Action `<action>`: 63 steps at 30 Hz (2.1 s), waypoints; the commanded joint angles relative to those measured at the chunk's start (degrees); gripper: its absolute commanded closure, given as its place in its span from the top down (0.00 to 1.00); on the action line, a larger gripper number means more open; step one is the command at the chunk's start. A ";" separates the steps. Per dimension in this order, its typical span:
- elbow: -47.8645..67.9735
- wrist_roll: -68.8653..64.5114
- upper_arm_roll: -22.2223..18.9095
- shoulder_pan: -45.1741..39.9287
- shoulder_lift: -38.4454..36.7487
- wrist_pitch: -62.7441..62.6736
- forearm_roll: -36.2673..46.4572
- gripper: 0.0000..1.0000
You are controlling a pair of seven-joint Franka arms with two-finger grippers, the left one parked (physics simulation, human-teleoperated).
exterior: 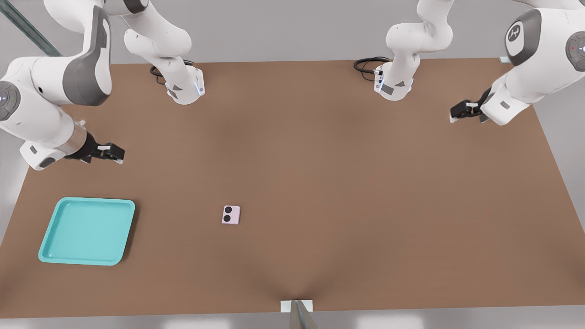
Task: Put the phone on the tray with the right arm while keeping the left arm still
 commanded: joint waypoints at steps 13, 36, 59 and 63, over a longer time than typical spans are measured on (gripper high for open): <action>0.91 29.36 -0.02 15.98 28.83 35.89 -0.14 1.00; -3.04 38.94 -0.02 21.78 37.54 46.00 -0.22 1.00; -7.26 37.53 0.16 22.83 38.94 49.95 -2.77 1.00; -8.58 37.53 0.16 22.92 38.77 52.06 -2.77 0.90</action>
